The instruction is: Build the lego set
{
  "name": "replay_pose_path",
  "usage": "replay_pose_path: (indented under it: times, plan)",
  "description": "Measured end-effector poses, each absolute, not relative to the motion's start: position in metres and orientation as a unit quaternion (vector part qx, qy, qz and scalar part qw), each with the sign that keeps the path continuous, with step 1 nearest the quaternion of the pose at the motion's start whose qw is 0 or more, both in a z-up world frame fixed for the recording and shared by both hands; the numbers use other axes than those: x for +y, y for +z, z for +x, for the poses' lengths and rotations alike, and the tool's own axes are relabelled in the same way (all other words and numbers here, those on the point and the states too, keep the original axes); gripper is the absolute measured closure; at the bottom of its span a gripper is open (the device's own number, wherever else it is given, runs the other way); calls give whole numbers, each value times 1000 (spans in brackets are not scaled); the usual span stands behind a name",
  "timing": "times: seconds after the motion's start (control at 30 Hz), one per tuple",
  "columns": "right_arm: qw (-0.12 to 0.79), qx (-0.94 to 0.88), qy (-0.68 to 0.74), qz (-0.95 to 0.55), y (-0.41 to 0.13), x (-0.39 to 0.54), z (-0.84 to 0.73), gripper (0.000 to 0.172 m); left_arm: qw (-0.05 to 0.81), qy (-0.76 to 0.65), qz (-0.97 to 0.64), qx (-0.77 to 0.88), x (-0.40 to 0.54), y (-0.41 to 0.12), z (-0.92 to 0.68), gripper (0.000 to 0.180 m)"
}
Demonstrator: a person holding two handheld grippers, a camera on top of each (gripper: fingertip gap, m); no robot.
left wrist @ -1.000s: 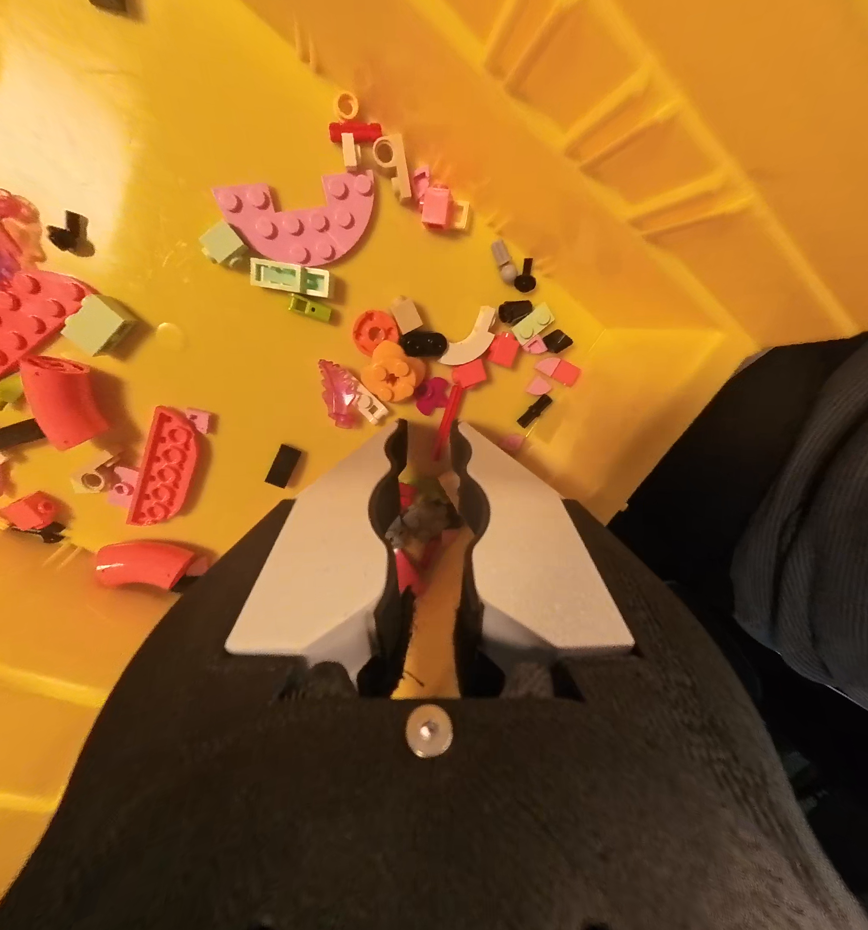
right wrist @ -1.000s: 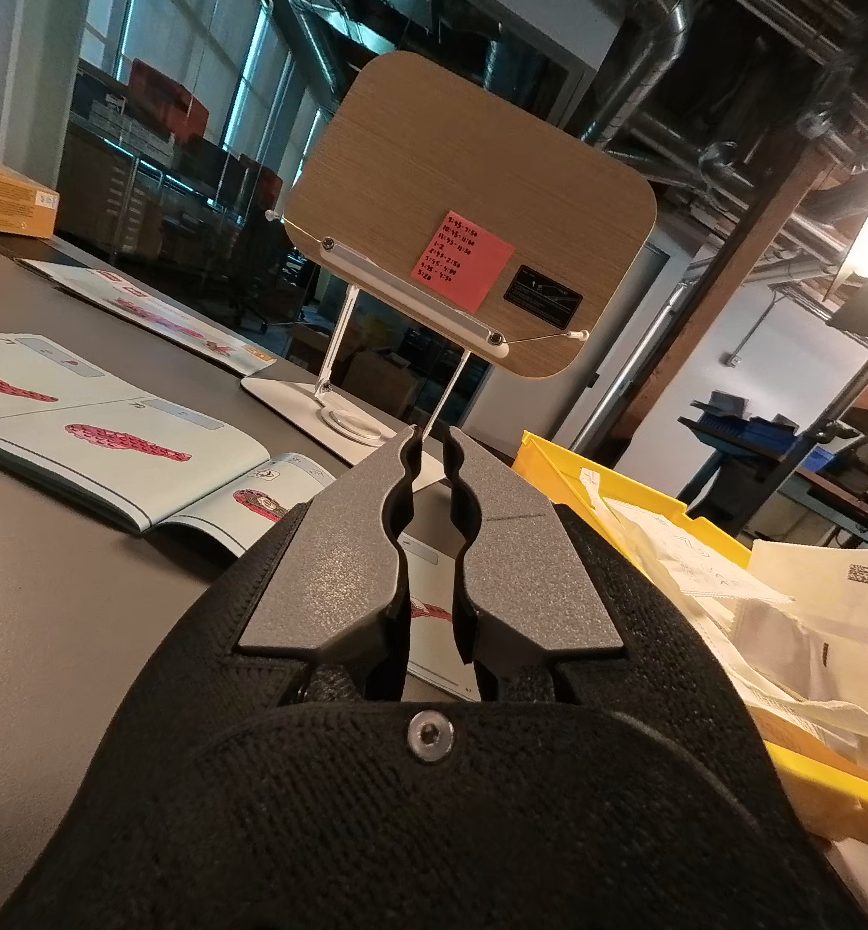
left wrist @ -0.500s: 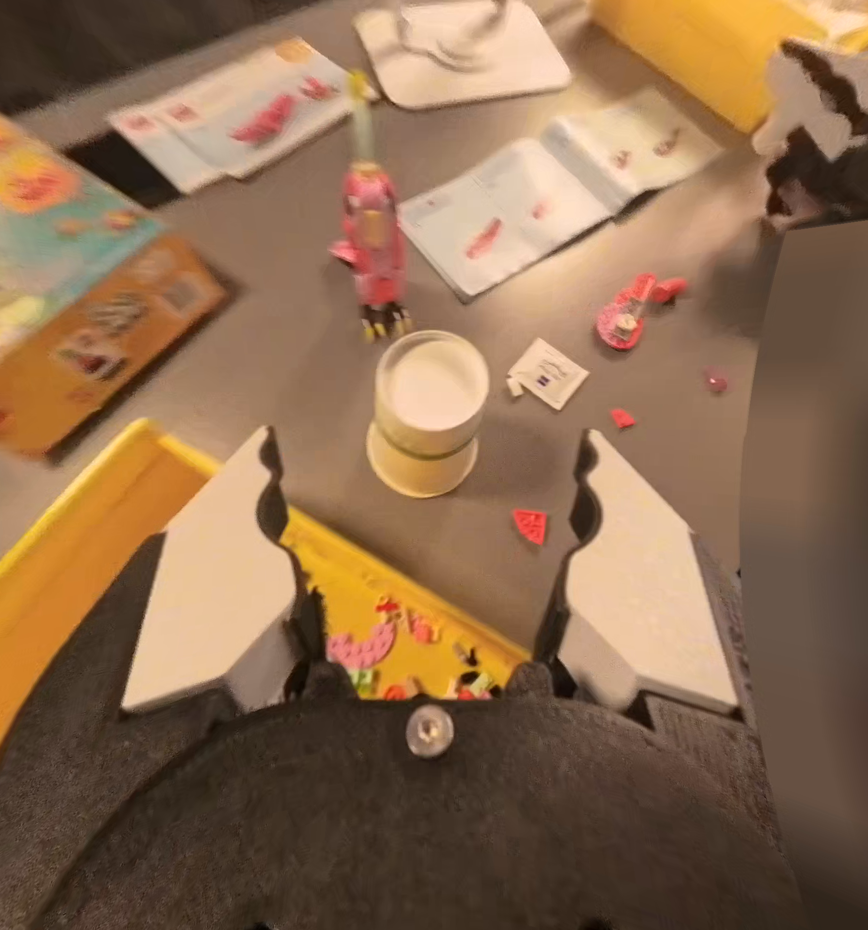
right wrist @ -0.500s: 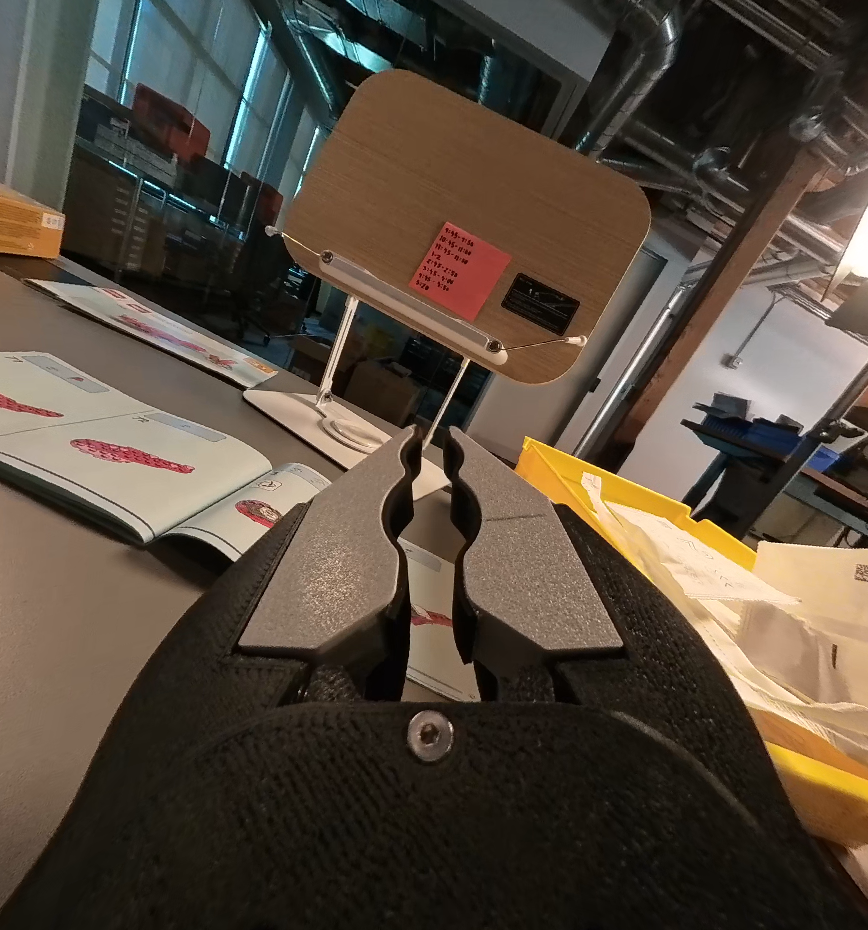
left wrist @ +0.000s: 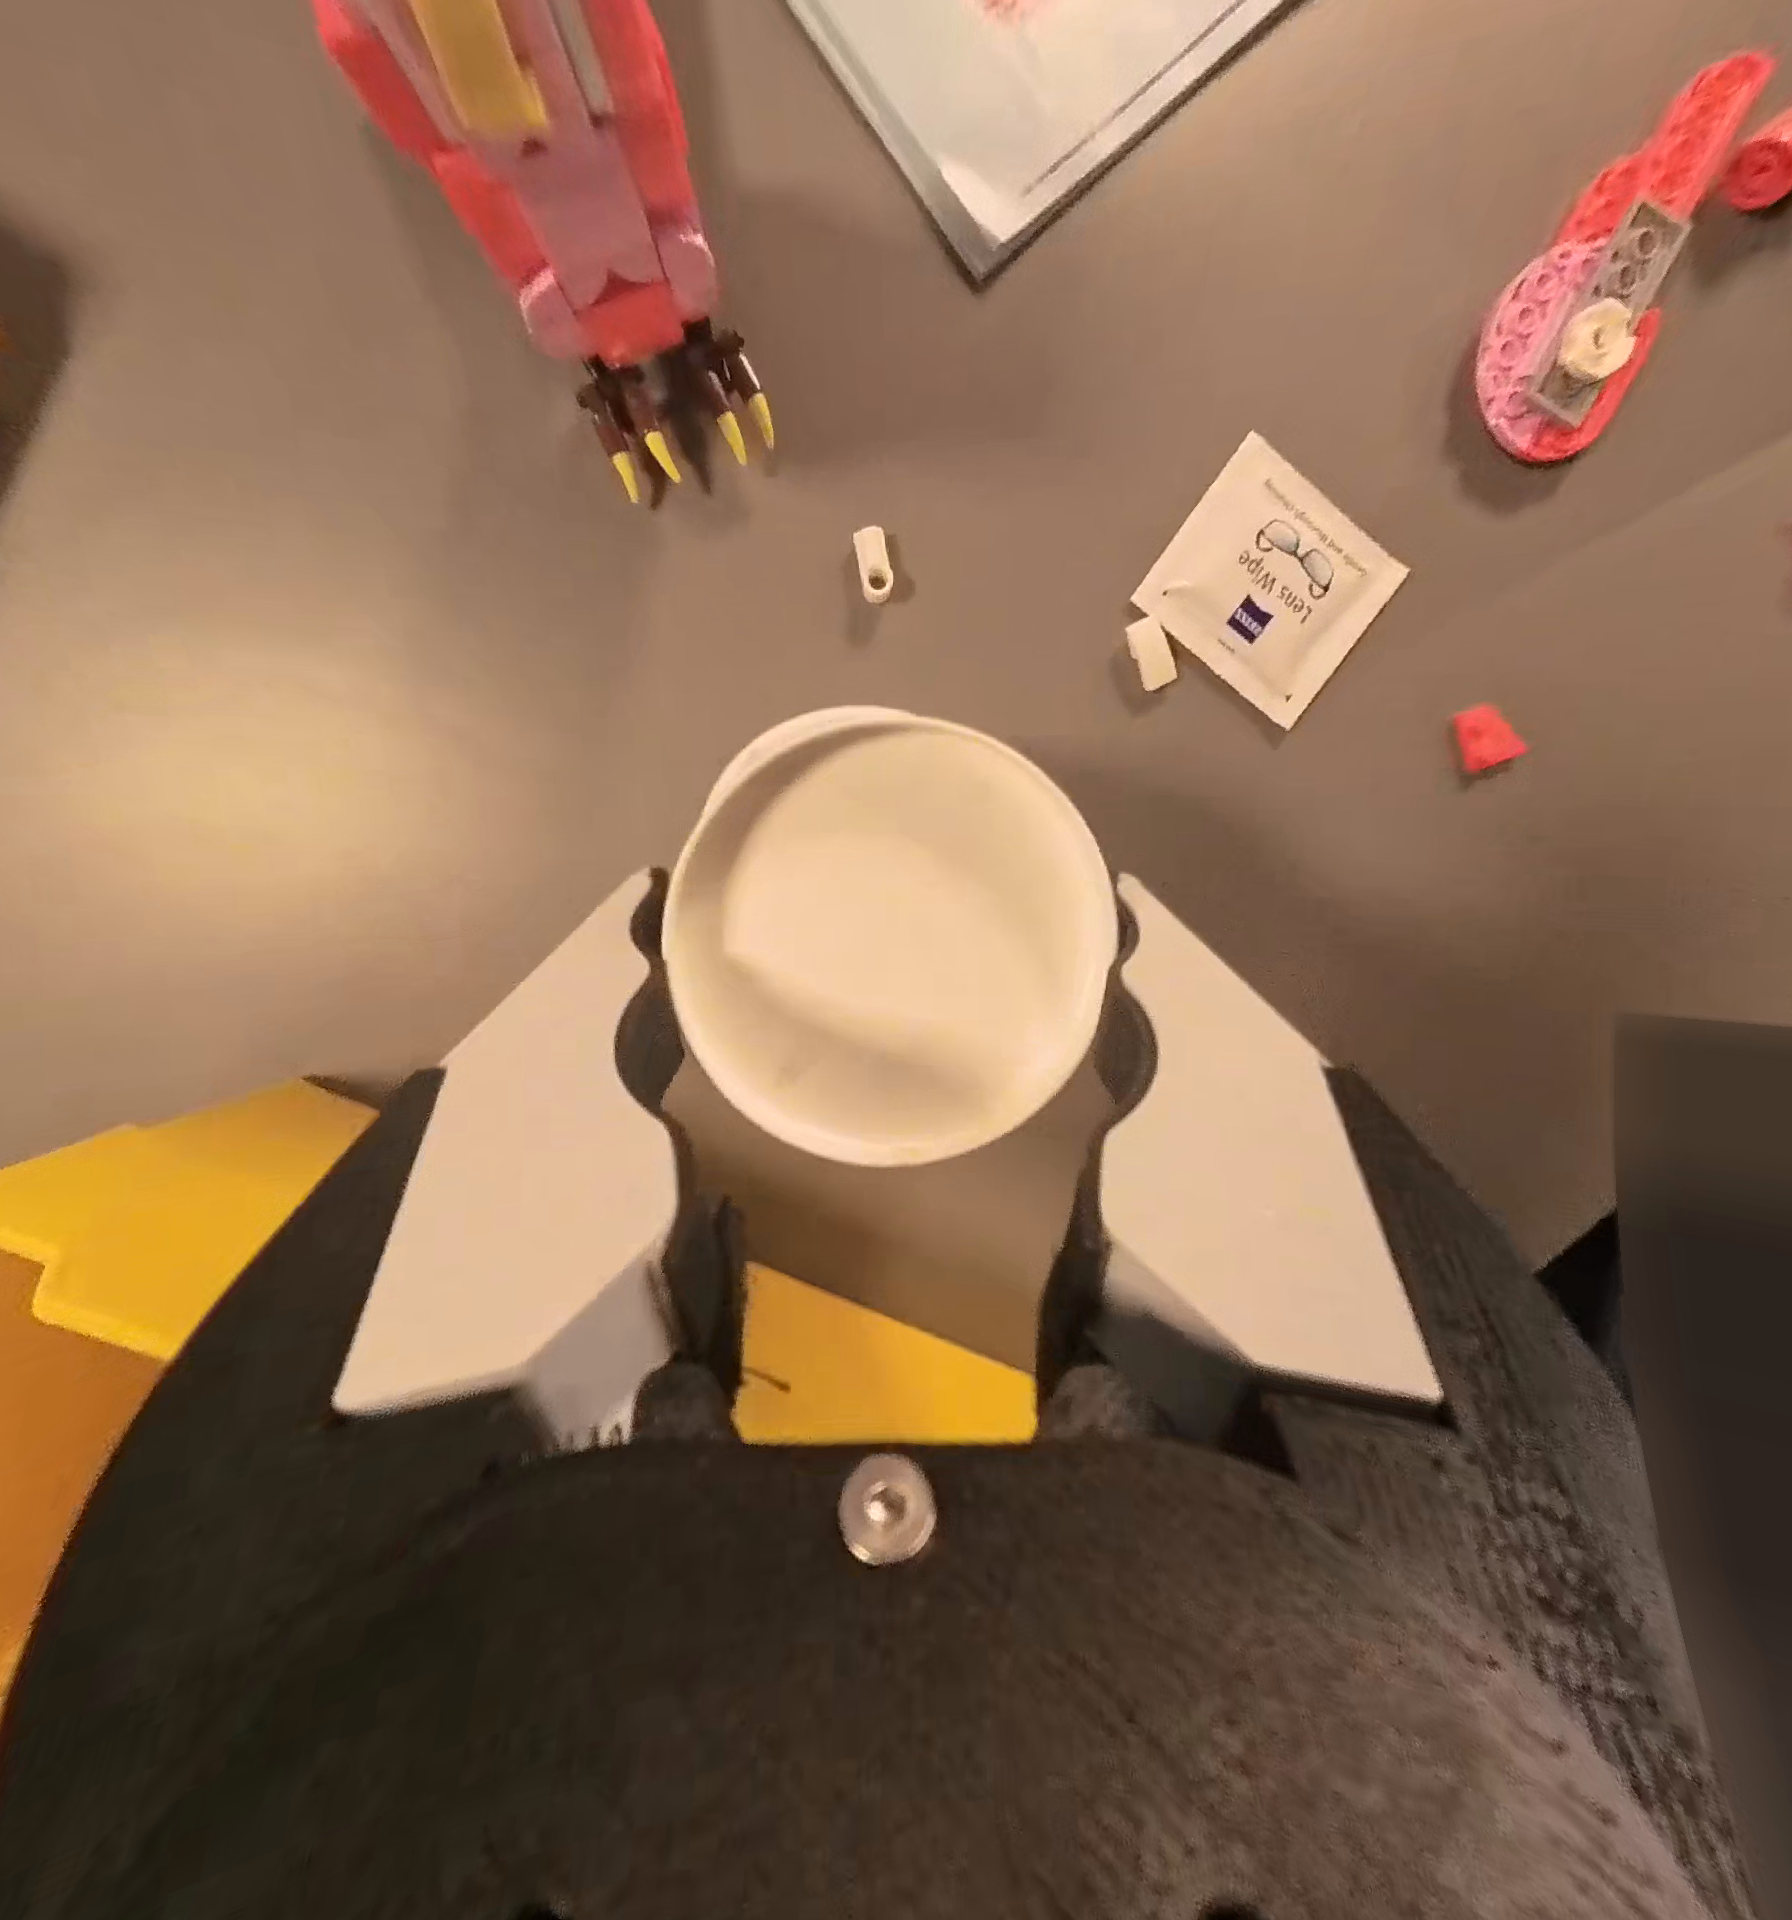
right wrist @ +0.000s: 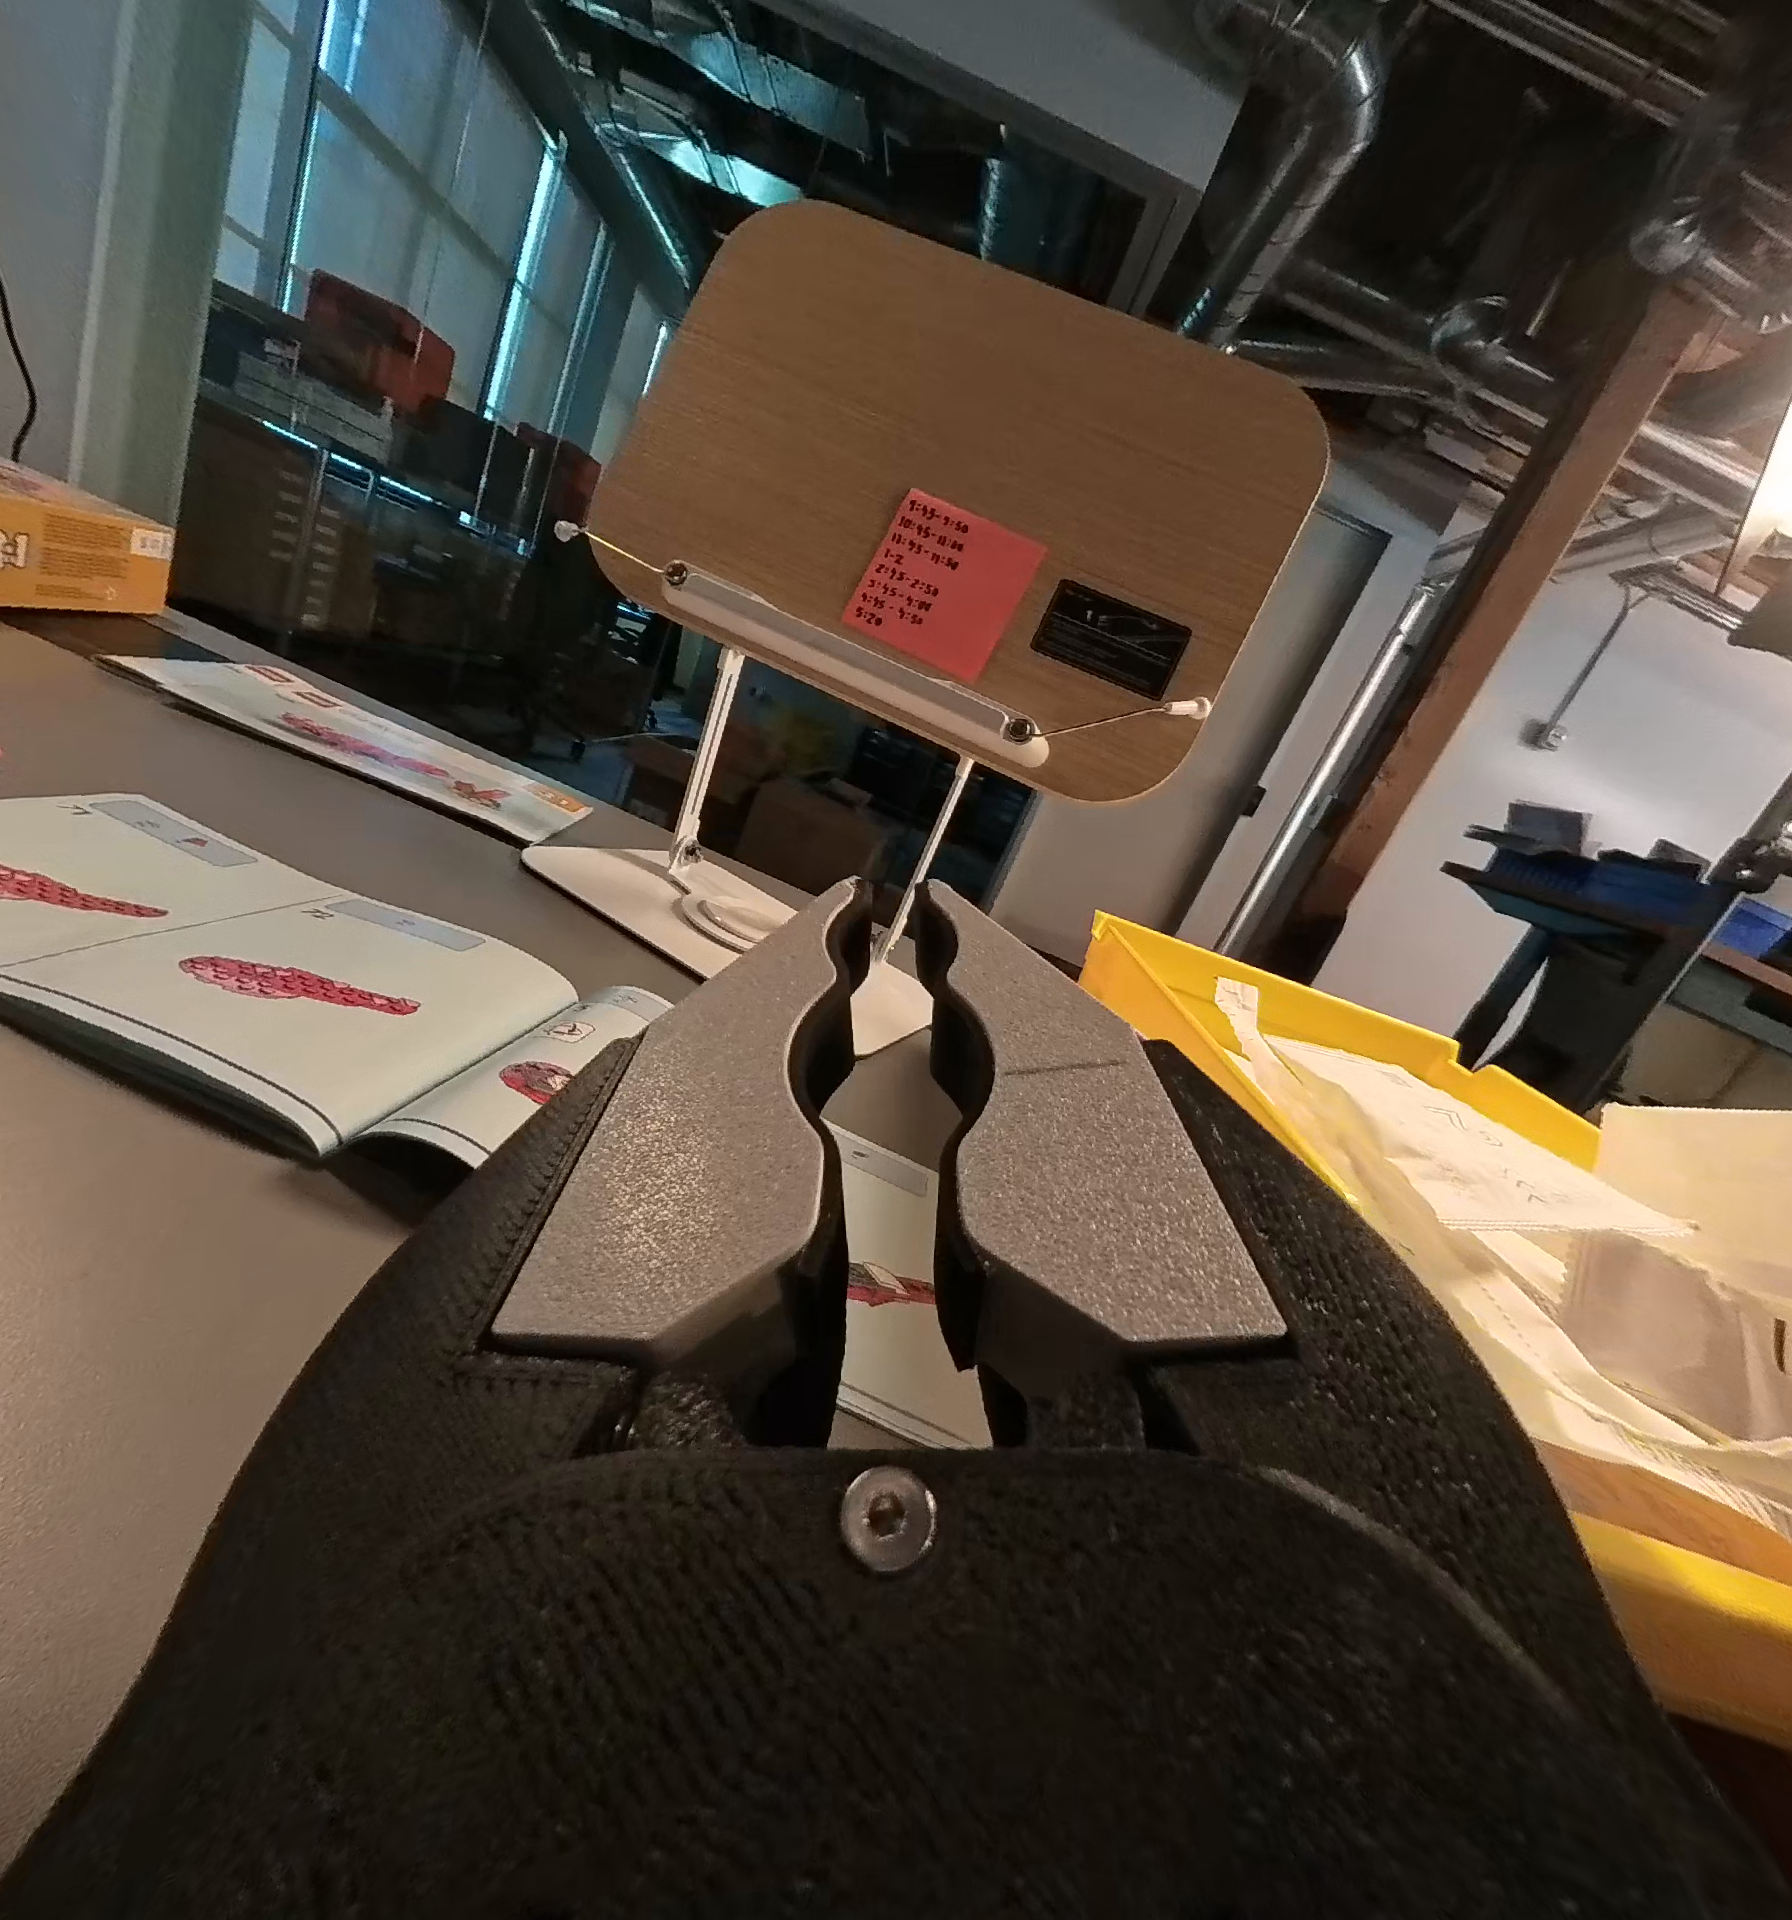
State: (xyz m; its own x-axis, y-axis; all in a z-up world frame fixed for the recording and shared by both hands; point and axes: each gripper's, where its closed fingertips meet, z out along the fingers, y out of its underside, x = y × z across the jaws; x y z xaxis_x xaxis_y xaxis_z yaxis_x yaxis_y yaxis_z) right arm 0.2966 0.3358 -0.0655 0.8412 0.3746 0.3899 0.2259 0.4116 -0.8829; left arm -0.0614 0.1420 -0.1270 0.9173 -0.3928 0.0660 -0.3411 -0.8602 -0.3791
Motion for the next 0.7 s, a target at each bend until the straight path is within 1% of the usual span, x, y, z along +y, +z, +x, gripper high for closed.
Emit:
replay_pose_path:
  times: [0.1, 0.23, 0.3, 0.37, 0.5, 0.7]
  plan:
    - [794, -276, 50, -540, -65, 335, 297, 167, 185, -82, -960, 194, 136, -104, -62, 100]
    - [794, -277, 52, -539, -65, 335, 296, 166, 288, -95, -942, 146, 158, -41, -81, 100]
    - [794, -276, 53, -540, -65, 335, 296, 167, 321, -74, -937, 119, 171, -25, -99, 100]
    - [793, -275, 54, -540, -65, 335, 296, 167, 310, -58, -943, 106, 181, -34, -110, 100]
    - [793, -279, 55, -539, -65, 335, 295, 167, 238, -37, -966, 97, 188, -82, -120, 100]
    - [793, -281, 55, -538, -65, 335, 295, 167, 189, -44, -978, 78, 188, -124, -120, 99]
